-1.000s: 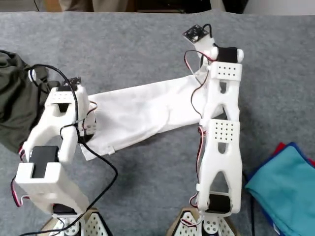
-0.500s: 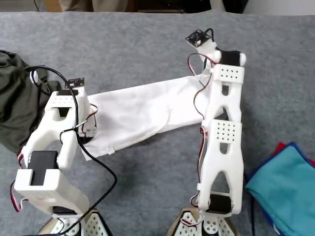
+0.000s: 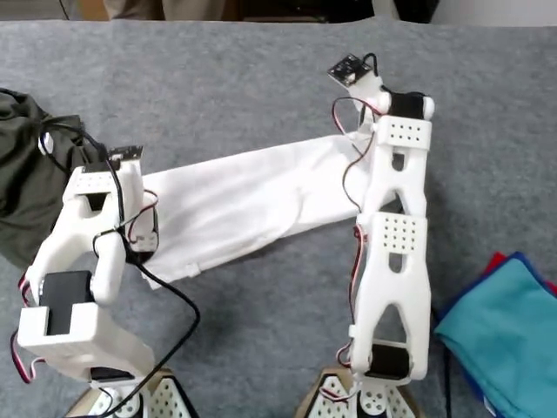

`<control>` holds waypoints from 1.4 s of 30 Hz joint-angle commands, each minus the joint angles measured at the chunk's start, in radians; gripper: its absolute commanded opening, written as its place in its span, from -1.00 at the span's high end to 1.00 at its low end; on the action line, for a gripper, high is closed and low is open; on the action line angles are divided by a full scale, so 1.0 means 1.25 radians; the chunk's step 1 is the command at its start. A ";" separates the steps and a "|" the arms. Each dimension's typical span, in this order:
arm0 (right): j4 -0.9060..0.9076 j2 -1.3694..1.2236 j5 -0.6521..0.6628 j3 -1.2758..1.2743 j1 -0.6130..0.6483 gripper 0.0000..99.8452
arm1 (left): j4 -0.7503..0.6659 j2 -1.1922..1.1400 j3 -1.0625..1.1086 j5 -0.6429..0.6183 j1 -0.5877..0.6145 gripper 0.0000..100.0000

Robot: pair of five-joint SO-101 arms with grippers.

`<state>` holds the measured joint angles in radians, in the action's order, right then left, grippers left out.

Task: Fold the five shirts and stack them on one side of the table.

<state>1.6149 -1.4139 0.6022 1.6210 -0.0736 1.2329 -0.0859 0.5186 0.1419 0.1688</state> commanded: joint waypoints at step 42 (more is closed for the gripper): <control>0.098 0.320 -0.022 0.037 -0.115 0.99 | 0.075 -0.242 -0.398 -0.115 0.070 0.62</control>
<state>1.7453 -1.1009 0.5731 1.6210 -0.2025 1.3295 -0.3821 0.0629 0.0069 0.2624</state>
